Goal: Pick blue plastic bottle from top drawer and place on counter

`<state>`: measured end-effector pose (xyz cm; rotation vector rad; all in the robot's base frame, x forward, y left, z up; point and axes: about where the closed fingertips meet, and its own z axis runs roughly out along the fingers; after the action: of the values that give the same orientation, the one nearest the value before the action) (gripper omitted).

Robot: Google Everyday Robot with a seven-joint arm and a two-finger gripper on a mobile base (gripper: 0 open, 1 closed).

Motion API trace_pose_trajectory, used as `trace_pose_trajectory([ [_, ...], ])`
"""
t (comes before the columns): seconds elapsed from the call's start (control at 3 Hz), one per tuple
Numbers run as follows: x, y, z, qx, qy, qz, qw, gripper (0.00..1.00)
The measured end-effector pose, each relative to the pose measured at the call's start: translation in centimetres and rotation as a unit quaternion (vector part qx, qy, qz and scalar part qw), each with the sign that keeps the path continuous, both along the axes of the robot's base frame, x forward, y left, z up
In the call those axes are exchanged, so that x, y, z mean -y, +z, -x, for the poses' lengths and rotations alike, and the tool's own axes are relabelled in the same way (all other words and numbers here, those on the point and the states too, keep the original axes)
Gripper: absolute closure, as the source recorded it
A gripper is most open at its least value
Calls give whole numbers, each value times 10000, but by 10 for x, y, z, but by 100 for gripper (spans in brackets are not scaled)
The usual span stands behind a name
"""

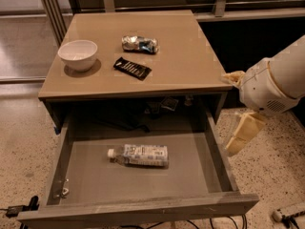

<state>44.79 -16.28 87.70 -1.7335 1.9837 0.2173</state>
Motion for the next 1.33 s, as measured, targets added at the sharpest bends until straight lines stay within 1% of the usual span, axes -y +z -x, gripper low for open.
trace_pose_trajectory([
  [0.33,-18,-54,-6,-154,10,-269,9995,0],
  [0.67,-18,-54,-6,-155,11,-269,9995,0],
  [1.0,-33,-70,-15,-337,32,-270,9991,0],
  [1.33,-49,-95,-29,-476,96,-352,9982,0],
])
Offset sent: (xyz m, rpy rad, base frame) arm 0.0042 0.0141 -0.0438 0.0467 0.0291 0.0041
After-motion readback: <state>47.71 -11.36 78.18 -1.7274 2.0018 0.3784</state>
